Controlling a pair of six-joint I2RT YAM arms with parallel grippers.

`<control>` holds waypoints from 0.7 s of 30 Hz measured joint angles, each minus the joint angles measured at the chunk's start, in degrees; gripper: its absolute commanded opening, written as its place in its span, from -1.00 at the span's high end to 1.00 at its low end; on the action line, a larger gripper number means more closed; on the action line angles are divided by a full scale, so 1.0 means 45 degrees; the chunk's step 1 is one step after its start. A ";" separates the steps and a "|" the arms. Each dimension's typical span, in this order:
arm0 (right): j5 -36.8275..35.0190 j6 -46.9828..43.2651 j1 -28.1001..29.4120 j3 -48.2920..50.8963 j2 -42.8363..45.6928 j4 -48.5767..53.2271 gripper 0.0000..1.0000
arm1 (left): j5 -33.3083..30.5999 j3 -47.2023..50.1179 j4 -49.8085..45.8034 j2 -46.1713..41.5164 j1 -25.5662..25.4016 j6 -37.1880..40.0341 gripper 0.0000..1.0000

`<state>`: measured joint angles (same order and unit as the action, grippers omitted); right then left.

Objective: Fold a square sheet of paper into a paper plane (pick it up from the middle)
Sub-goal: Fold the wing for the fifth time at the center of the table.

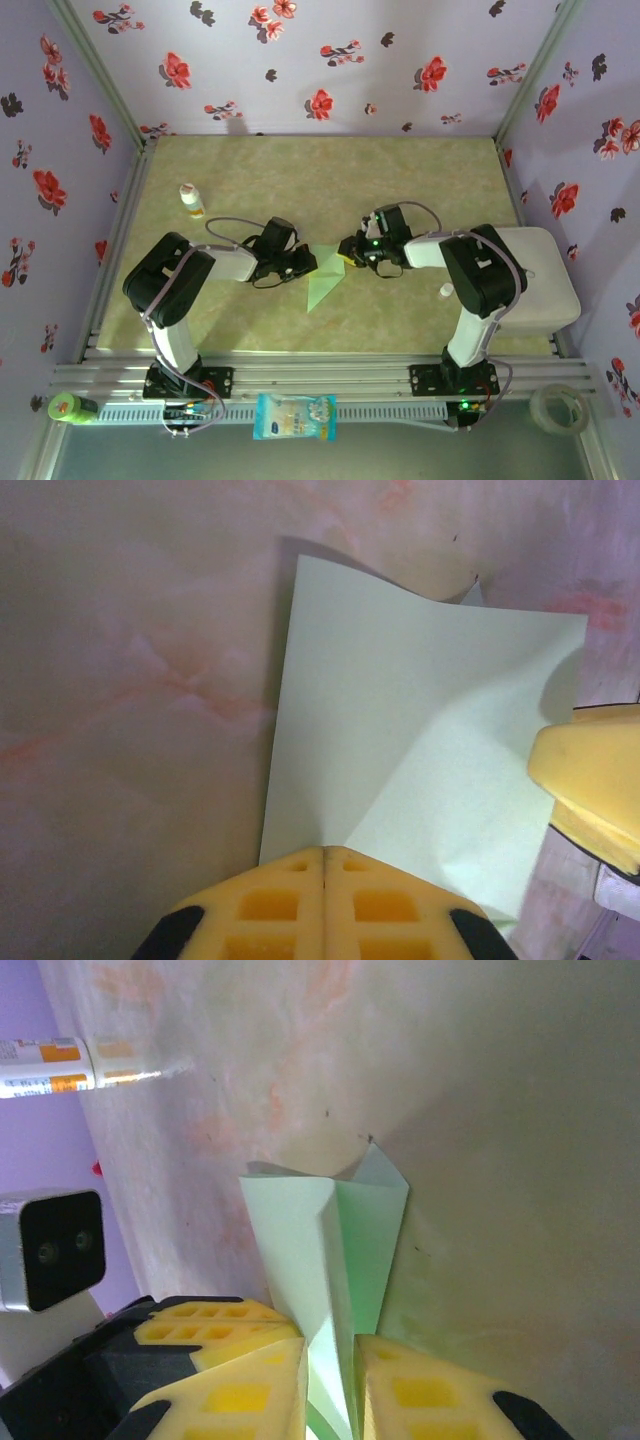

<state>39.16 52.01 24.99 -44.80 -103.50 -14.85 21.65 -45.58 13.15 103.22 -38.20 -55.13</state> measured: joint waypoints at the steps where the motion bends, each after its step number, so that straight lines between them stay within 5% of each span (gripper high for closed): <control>1: 0.0024 0.0000 0.0000 0.0000 -0.0049 0.0000 0.59 | 0.0000 0.0000 0.0000 0.0000 0.0000 -0.0005 0.93; 13: 0.0053 -0.0306 0.0000 0.0000 -0.0160 0.0272 0.59 | 0.0044 0.0000 0.0000 0.0000 0.0049 0.0000 0.93; 21: 0.0185 -0.0087 0.0000 0.0053 -0.0311 0.0000 0.93 | 0.0073 0.0384 -0.0092 -0.0534 0.0063 0.0131 0.63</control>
<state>39.99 51.62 24.99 -44.56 -104.90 -14.85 21.98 -43.86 12.73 100.82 -37.91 -54.54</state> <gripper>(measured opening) 0.058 0.139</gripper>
